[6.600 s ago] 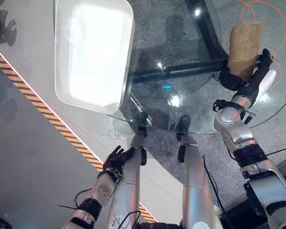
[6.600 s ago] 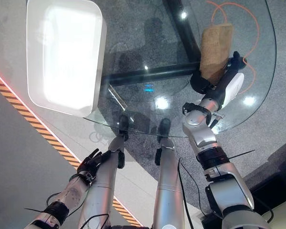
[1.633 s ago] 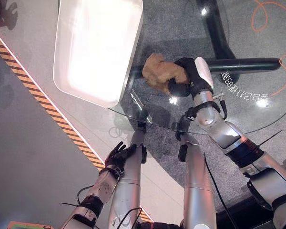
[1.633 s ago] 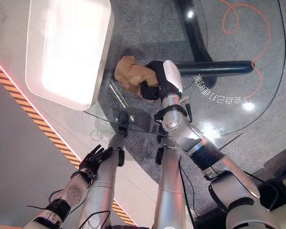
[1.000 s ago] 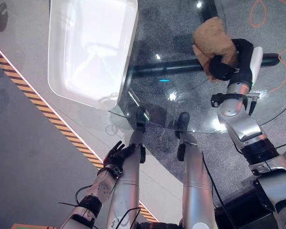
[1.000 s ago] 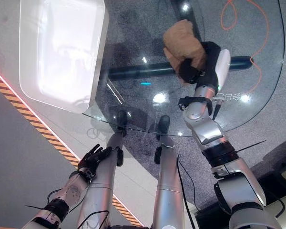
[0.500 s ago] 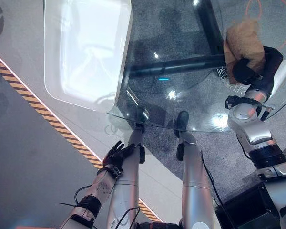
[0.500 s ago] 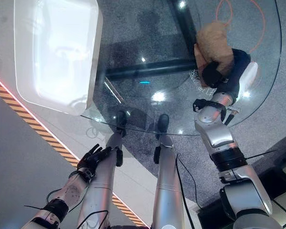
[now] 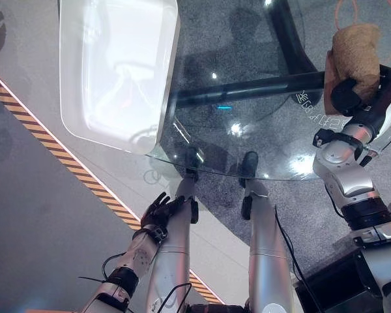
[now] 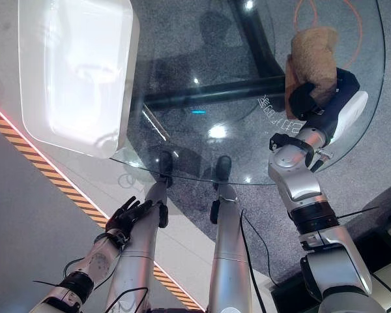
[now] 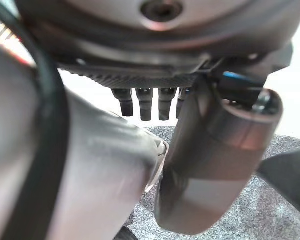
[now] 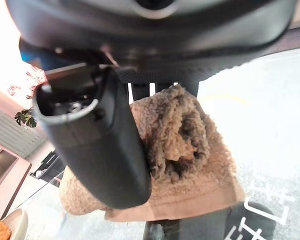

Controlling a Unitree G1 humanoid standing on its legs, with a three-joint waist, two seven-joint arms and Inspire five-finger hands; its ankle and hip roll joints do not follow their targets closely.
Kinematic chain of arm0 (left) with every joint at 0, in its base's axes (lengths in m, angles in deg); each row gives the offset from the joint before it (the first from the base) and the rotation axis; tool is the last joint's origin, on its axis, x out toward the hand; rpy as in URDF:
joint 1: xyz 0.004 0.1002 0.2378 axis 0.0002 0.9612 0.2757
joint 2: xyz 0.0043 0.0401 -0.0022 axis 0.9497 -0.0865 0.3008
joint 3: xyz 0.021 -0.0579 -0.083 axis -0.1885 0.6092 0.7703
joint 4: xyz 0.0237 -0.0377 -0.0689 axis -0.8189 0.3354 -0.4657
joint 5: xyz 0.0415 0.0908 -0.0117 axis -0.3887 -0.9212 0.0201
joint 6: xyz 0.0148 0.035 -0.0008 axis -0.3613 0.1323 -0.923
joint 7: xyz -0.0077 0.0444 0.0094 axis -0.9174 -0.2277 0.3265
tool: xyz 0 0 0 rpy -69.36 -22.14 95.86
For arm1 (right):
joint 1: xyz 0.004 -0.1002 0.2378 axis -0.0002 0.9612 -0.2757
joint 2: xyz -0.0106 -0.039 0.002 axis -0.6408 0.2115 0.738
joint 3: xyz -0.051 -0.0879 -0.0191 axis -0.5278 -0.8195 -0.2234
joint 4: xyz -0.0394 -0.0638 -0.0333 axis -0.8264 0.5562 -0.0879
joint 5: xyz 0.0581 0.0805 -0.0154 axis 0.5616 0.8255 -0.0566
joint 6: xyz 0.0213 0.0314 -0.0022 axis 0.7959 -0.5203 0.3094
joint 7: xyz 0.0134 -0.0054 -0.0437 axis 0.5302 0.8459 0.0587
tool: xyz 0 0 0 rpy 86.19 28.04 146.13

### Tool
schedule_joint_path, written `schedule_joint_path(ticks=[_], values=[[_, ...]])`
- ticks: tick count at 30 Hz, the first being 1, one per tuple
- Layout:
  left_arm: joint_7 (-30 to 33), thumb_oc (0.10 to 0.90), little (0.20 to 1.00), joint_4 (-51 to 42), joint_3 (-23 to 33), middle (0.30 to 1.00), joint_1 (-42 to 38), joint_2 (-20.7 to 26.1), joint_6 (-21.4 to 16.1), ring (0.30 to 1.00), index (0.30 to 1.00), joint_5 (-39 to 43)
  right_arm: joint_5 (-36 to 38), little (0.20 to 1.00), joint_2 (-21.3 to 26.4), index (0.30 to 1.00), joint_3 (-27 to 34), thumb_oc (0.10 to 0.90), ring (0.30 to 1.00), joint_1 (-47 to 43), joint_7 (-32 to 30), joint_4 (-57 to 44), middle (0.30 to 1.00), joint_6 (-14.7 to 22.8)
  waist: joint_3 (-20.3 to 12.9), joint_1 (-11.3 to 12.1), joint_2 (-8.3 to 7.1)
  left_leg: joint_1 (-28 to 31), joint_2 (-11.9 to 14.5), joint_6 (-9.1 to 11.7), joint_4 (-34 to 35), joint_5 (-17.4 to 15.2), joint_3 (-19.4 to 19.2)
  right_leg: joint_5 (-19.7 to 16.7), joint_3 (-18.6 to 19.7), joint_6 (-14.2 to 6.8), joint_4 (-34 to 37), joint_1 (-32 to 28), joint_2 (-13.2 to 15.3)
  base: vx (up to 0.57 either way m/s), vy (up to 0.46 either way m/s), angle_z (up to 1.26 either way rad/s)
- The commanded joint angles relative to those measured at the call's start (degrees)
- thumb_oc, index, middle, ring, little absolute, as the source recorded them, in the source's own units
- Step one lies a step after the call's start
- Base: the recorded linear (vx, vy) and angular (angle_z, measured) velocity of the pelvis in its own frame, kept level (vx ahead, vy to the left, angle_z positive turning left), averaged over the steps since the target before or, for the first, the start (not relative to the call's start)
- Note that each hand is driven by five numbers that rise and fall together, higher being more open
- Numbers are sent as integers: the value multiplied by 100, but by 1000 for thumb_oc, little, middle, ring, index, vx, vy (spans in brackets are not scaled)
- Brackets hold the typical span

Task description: Wipe the table with a cloth and put it in the basket.

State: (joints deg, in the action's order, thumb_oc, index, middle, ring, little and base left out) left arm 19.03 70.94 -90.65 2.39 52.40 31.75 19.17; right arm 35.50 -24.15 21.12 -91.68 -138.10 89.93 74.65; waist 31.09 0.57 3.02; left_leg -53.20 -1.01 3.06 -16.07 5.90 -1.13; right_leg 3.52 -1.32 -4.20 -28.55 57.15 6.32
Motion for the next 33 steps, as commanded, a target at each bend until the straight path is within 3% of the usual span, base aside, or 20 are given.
schedule_joint_path(ticks=[1,16,33], values=[[64,800,900,-5,30,900,754,-129,11,900,900,66,-783,200,439,300,273,100,300,-151,260,-963,300,205,-129,-59,147,-43,-341,-174,-553,-654,-174,-686,-373,-131,967,-161,-257,0,0,0],[-22,800,900,15,122,900,735,-187,12,900,900,-96,-1780,200,95,300,-682,100,300,-240,2479,-1604,300,-410,-129,3,138,-85,-353,-170,-535,-620,-199,-636,-456,-123,915,-113,-225,0,0,0],[-153,800,900,81,101,900,646,-155,66,900,900,-145,-1610,200,-168,300,-1780,100,300,-503,4138,-2247,300,-304,-129,100,142,-89,-382,-163,-542,-584,-190,-615,-536,-112,885,-107,-200,0,1,2]])
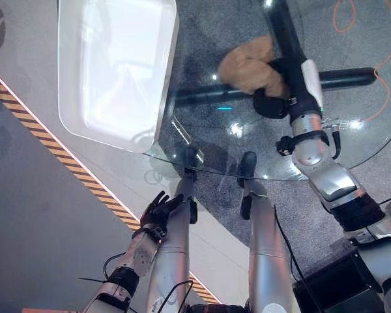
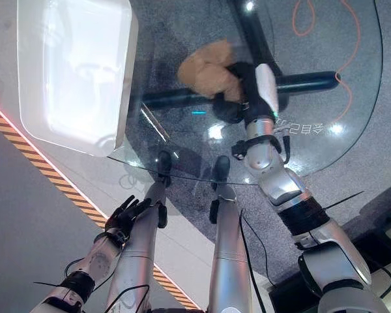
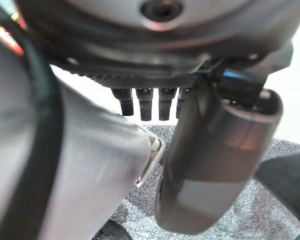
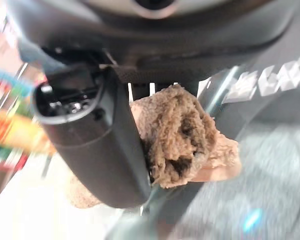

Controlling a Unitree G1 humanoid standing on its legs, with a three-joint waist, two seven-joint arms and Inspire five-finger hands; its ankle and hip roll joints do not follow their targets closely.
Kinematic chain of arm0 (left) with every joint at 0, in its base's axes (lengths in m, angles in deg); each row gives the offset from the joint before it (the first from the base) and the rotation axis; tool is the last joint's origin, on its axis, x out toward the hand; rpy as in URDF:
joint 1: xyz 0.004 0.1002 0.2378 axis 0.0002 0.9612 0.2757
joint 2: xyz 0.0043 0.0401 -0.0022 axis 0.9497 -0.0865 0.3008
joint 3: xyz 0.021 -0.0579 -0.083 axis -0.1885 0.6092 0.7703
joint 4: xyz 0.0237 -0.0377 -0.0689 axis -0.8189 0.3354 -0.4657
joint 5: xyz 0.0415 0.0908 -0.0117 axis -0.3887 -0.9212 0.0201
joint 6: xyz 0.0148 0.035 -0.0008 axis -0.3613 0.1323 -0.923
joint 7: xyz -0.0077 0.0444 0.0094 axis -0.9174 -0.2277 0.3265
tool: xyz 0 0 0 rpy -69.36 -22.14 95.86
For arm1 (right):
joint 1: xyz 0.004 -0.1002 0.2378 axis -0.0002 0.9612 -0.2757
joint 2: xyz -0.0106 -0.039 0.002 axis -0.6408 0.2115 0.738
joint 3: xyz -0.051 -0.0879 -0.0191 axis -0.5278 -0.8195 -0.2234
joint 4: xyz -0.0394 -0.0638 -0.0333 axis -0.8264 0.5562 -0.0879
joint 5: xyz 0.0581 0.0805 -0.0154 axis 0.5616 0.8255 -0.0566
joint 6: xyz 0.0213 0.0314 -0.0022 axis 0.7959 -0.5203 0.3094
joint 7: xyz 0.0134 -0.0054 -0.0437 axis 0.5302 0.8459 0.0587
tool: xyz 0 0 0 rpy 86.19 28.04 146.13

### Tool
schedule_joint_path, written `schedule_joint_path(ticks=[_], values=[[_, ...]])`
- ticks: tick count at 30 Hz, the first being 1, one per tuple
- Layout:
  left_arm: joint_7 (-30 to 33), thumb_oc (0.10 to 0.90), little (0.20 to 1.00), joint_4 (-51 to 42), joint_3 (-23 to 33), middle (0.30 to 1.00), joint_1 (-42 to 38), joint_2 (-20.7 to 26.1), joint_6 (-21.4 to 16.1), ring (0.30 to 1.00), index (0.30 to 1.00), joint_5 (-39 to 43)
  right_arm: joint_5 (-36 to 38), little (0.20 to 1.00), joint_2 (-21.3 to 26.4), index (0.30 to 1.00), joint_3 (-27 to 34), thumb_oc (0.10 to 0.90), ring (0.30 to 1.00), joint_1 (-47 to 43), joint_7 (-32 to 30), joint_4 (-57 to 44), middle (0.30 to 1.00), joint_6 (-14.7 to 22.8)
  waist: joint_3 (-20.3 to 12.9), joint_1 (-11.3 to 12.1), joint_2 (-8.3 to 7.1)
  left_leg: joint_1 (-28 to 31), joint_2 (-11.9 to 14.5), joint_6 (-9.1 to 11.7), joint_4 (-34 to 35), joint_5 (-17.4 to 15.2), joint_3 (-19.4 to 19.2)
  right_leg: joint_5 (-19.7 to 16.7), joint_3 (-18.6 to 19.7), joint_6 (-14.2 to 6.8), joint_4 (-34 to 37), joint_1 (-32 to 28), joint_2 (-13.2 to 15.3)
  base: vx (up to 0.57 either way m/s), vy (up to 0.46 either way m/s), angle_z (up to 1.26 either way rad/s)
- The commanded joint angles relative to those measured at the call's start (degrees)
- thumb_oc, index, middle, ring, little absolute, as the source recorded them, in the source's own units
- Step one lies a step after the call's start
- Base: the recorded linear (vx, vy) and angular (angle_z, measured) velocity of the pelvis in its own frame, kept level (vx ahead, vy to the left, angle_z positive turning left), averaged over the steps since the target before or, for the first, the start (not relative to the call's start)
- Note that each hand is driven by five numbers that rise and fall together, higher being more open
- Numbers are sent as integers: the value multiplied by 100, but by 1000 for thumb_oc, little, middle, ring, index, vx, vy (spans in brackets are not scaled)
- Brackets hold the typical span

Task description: Wipe the table with a cloth and put it in the basket.

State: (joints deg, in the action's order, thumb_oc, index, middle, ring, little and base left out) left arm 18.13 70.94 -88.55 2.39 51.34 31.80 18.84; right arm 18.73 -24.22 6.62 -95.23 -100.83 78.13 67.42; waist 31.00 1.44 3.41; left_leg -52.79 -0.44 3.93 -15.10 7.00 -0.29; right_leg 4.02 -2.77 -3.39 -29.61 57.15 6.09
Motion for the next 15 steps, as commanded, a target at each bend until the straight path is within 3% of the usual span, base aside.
schedule_joint_path(ticks=[1,15], values=[[-63,800,900,95,-118,900,635,-58,50,900,900,-111,119,200,-192,300,-401,100,300,-169,484,-1106,300,427,-121,18,102,-138,-440,-249,-643,-690,-274,-664,-391,-190,994,-103,-176,0,0,0],[16,800,900,139,-194,900,472,-61,74,900,900,-12,531,200,-536,300,-964,100,300,-306,901,-1307,300,610,-121,56,96,-112,-442,-250,-678,-673,-293,-659,-411,-189,958,-124,-164,0,3,1]])
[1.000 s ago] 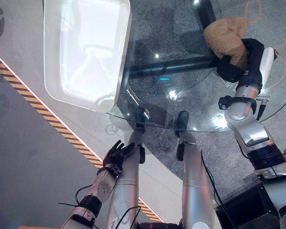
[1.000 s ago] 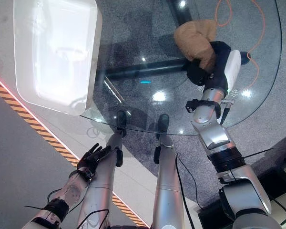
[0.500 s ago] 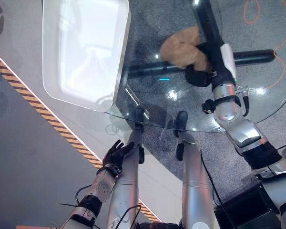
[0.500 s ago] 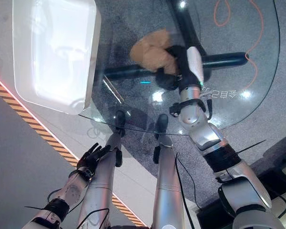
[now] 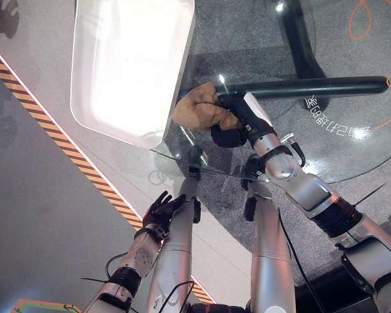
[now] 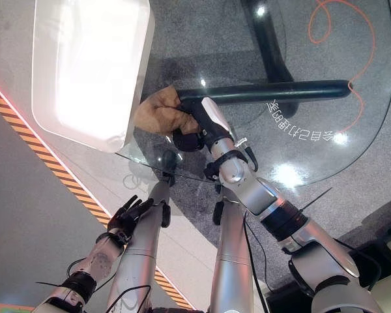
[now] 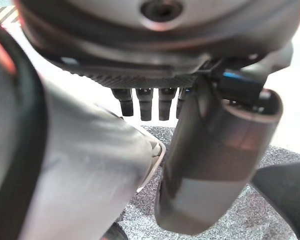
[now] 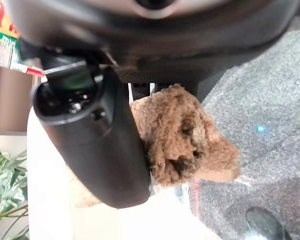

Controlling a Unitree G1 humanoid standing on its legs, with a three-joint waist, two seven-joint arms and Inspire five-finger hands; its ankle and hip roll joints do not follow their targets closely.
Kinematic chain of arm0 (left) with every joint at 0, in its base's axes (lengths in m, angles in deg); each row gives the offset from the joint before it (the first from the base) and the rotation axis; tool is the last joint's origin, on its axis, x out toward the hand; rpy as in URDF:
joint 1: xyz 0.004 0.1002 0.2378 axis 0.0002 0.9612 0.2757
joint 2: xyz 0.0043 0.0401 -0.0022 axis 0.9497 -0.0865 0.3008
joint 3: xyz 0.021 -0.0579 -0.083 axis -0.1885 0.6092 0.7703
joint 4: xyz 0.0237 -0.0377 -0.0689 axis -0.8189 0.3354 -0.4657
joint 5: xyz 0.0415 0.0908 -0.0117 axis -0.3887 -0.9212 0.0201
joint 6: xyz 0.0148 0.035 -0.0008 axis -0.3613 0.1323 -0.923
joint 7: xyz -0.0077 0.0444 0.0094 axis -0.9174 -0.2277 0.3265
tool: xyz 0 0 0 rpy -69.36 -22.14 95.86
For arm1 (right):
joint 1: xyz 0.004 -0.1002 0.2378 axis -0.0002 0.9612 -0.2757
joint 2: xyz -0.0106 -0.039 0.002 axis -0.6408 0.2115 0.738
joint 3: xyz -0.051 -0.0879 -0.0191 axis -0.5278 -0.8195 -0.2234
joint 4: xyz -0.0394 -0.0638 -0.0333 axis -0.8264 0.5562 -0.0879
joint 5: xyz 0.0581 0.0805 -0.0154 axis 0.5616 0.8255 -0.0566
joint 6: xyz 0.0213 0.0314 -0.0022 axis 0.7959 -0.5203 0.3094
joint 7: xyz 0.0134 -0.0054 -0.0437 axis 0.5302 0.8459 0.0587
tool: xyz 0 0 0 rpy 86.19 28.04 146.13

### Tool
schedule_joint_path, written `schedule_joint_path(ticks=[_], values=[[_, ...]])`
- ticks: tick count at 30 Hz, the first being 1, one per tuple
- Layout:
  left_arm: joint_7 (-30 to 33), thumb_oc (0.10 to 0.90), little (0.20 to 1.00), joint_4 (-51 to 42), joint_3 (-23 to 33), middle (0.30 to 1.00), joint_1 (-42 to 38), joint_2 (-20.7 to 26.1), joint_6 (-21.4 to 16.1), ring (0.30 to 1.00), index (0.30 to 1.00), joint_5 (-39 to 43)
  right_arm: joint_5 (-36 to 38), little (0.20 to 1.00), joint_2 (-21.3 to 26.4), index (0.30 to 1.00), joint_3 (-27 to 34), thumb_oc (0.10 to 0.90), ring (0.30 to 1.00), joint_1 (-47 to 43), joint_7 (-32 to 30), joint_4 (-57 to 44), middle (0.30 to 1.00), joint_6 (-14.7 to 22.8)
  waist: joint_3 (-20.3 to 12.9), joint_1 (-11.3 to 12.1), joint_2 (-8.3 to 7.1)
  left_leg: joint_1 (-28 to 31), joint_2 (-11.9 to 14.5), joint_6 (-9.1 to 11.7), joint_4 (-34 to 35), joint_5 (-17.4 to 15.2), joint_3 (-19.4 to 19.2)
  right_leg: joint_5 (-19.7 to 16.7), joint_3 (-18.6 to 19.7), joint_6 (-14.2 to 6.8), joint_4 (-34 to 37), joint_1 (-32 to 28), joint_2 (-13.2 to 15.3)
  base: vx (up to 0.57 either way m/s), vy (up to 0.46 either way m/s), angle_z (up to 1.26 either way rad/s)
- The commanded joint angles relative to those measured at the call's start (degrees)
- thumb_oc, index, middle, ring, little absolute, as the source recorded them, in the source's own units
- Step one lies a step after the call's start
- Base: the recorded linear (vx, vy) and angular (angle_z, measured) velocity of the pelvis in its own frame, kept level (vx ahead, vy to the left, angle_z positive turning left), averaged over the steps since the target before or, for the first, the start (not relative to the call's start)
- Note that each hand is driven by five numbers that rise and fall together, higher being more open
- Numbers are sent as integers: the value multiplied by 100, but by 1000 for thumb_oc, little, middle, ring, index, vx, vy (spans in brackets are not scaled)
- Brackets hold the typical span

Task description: Wipe the table with a cloth and put it in the basket.

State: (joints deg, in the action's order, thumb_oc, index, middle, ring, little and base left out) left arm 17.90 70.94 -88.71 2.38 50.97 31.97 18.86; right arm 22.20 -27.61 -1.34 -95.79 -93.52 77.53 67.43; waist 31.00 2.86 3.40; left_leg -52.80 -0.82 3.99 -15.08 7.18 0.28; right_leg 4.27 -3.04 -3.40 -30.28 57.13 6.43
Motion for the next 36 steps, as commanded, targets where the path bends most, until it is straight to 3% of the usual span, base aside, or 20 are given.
schedule_joint_path(ticks=[1,11,23,29,36], values=[[35,800,900,151,-182,900,463,-21,45,900,900,-5,179,200,-201,300,-180,100,300,-250,159,-1249,300,597,-121,-90,92,-101,-403,-256,-685,-694,-352,-685,-385,-189,1025,-132,-196,0,0,0],[-11,800,900,116,-130,900,456,-2,-39,900,900,341,362,200,-186,300,-96,100,300,-138,88,-1107,300,596,-121,-97,27,137,-395,-260,-644,-718,-337,-668,-420,-200,1047,-363,-208,-10,-5,2],[-657,800,900,-151,111,900,687,117,-378,900,900,849,511,200,28,300,313,100,300,635,289,-1386,300,713,-121,-135,-154,990,-378,-255,-367,-721,-284,-563,-499,-178,1197,-1263,-256,-47,-48,1],[-830,800,900,-1028,141,900,889,298,-785,900,900,966,497,200,101,300,694,100,300,1117,216,-1560,300,896,-121,-122,-212,1529,-351,-259,-199,-733,-211,-469,-534,-156,1277,-1810,-270,-43,-57,0],[-1384,800,900,-2500,56,900,1300,477,-737,900,900,1409,396,200,34,300,1246,100,300,1763,-8,-1768,300,1210,-121,-90,-230,2036,-360,-301,9,-735,-139,-430,-575,-133,1413,-2339,-284,-28,-46,3]])
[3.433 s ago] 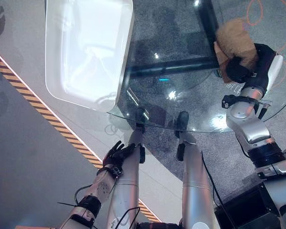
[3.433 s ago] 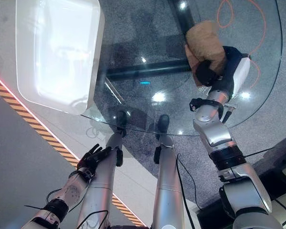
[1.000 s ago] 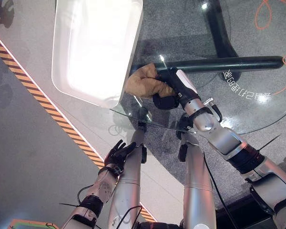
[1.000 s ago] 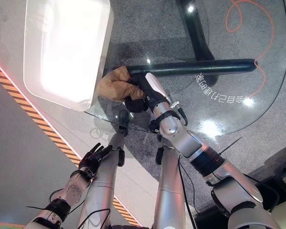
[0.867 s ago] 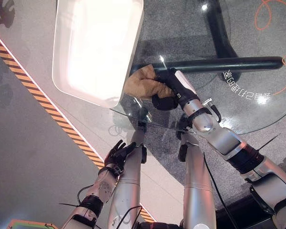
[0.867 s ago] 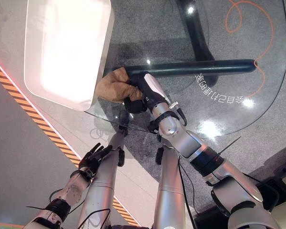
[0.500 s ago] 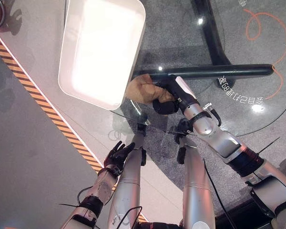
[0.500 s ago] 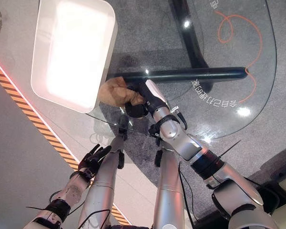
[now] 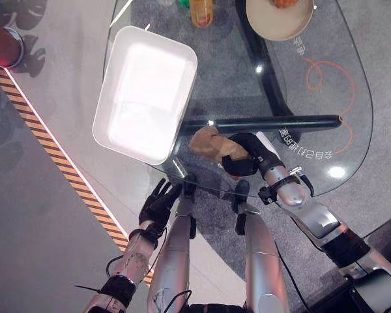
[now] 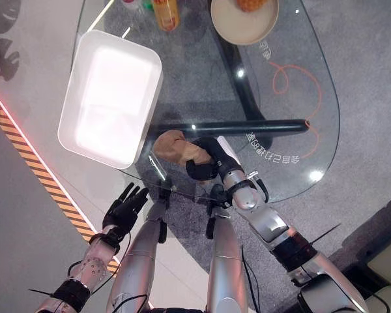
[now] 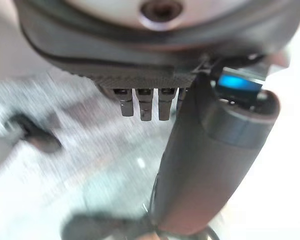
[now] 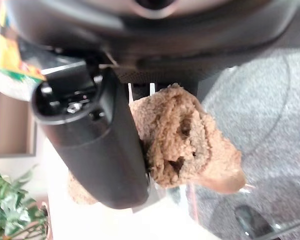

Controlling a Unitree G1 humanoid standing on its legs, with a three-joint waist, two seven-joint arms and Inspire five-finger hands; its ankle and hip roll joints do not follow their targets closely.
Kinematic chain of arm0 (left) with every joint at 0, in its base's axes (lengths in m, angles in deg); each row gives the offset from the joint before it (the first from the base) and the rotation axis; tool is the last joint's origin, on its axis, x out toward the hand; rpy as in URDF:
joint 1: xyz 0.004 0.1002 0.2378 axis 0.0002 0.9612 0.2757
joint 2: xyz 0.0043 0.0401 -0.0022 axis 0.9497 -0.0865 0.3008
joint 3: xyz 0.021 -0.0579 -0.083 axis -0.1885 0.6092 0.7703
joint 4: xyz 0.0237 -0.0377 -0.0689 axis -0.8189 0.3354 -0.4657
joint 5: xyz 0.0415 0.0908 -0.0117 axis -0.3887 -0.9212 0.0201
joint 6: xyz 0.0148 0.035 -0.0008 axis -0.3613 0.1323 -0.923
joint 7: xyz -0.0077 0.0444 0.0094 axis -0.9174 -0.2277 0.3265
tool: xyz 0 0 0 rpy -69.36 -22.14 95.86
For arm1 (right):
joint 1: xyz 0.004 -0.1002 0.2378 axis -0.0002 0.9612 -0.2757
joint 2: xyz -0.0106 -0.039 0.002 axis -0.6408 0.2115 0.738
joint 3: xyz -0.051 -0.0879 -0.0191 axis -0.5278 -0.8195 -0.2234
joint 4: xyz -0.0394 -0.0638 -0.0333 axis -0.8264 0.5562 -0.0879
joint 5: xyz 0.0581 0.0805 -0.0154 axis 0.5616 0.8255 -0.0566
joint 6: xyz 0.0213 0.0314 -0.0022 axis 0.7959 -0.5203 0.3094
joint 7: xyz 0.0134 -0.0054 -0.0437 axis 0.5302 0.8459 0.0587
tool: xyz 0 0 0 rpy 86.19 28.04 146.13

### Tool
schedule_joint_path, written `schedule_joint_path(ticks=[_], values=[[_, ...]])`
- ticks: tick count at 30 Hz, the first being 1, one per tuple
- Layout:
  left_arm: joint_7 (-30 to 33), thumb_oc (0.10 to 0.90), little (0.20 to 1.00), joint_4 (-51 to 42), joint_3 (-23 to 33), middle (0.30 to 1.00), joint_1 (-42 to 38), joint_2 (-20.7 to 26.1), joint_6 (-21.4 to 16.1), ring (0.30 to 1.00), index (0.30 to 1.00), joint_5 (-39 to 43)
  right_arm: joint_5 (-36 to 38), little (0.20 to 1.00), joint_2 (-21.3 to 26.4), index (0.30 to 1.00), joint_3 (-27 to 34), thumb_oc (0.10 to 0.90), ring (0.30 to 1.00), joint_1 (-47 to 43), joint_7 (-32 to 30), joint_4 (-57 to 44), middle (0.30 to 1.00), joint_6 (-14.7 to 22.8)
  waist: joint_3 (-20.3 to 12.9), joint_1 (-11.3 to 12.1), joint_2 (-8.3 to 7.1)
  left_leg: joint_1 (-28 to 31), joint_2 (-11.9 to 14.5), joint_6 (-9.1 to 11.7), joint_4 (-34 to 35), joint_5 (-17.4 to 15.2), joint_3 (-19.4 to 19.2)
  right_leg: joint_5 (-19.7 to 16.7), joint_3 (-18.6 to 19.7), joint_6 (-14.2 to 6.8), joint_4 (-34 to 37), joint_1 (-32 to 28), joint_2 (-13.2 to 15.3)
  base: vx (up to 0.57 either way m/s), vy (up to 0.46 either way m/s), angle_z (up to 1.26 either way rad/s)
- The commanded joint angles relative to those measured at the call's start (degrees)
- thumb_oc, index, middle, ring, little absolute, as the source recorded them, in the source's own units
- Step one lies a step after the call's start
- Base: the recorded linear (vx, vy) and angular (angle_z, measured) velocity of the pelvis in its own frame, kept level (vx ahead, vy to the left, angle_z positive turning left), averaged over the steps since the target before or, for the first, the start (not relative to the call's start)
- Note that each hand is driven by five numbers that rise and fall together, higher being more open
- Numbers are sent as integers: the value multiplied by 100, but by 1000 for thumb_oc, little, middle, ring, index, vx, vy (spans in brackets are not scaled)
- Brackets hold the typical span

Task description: Wipe the table with a cloth and put it in the basket.

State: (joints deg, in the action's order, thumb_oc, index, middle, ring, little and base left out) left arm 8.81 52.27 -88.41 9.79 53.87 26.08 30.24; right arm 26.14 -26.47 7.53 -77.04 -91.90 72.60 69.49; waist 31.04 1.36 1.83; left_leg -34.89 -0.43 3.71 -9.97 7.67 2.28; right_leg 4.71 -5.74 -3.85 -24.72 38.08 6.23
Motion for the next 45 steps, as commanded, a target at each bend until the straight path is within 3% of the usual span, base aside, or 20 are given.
schedule_joint_path(ticks=[1,5,13,21,30,37,45], values=[[-537,800,900,-727,22,900,592,197,-139,900,900,316,2,200,-92,300,406,100,300,-59,-188,-1291,300,1041,-125,60,-75,281,-399,-276,-484,-784,-334,-472,-305,-87,867,-473,-267,-14,-35,2],[-533,800,900,-1199,16,900,749,274,-194,900,900,458,-52,200,-133,300,634,100,300,203,-295,-1402,300,1230,-125,57,-91,459,-389,-301,-393,-785,-344,-453,-303,-82,911,-653,-288,-5,-16,0],[-940,800,900,-1951,172,900,959,452,268,900,900,1076,28,200,-64,300,1024,100,300,500,-541,-1691,300,1541,-125,46,-113,660,-385,-332,-342,-808,-370,-428,-302,-69,979,-892,-314,-4,-14,0],[-1339,800,900,-2392,111,900,973,533,475,900,900,1427,-49,200,26,300,1206,100,300,752,-719,-2030,300,1787,-125,-34,-146,598,-359,-361,-411,-840,-456,-440,-242,-68,969,-847,-341,0,0,0],[-1888,800,900,-2914,1,900,858,614,778,900,900,1897,-25,200,156,300,1004,100,300,738,-482,-2410,300,1961,-125,-122,-174,470,-346,-388,-565,-896,-590,-477,-142,-64,952,-738,-349,6,9,-3],[-1623,800,900,-3201,-143,900,716,670,638,900,900,1956,-154,200,137,300,657,100,300,628,-252,-2563,300,2029,-125,-148,-163,363,-353,-396,-641,-915,-629,-485,-70,-63,932,-649,-352,10,17,-6],[-1425,800,900,-3395,-167,900,542,688,539,900,900,1947,-518,200,150,300,190,100,300,409,-78,-2625,300,1768,-125,-124,-164,230,-369,-399,-694,-893,-621,-494,-37,-63,906,-528,-350,0,0,0]])
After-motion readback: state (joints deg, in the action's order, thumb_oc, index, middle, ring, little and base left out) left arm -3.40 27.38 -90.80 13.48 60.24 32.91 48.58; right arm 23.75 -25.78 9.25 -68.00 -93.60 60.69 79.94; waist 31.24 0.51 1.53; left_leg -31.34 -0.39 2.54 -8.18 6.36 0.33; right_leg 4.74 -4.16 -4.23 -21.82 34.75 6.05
